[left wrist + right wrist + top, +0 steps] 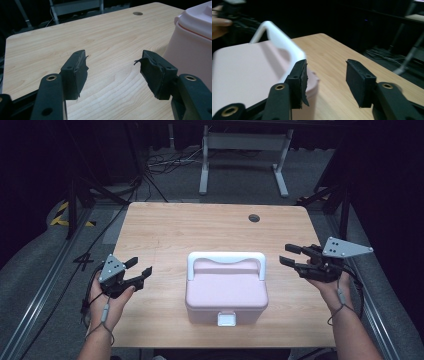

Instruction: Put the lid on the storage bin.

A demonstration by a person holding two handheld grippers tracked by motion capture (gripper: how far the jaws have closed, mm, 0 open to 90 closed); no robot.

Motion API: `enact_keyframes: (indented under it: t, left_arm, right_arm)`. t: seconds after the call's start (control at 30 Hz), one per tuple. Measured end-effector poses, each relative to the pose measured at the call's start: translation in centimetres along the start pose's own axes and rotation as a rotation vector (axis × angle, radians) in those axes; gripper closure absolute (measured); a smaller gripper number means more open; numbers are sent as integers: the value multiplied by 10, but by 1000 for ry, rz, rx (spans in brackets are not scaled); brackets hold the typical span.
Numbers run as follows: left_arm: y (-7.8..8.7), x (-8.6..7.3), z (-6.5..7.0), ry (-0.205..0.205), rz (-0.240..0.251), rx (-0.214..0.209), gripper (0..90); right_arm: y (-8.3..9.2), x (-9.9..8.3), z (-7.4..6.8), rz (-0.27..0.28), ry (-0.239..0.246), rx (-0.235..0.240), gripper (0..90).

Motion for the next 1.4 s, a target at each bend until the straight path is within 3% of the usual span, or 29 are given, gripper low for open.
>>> enact_keyframes:
  t: [0.07, 0.27, 0.67, 0.87, 1.17, 1.3, 1.4]
  left_arm:
    - [1, -2, -2, 0, -10, 7, 384]
    - [0, -8, -7, -1, -35, 37, 369]
    - [-5, -16, -25, -2, -67, 89, 332]
    - [-8, -18, -35, -1, -80, 113, 317]
    - [-15, -25, -44, 8, -95, 117, 307]
    - [-21, -30, -46, 13, -102, 113, 303]
    - [-25, -33, -48, 12, -109, 116, 303]
  right_arm:
    - [-1, -3, 10, -4, -30, -36, 510]
    - [-2, -20, 39, -64, -61, -165, 462]
    - [6, -61, 78, -153, -114, -261, 399]
    - [12, -83, 93, -164, -173, -281, 372]
    - [17, -110, 109, -186, -214, -307, 335]
    - [14, -128, 115, -218, -222, -315, 316]
    - [11, -141, 118, -252, -258, -308, 306]
Point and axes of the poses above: each handheld gripper's, and its own axes: y roughly backward along the jaws, x roughly out of its top, z roughly to its right, the point moved 10 cm from there along -y, roughly forward along the jaws, and after that the axes turned 2 degrees about y, right-handed, at the moved point
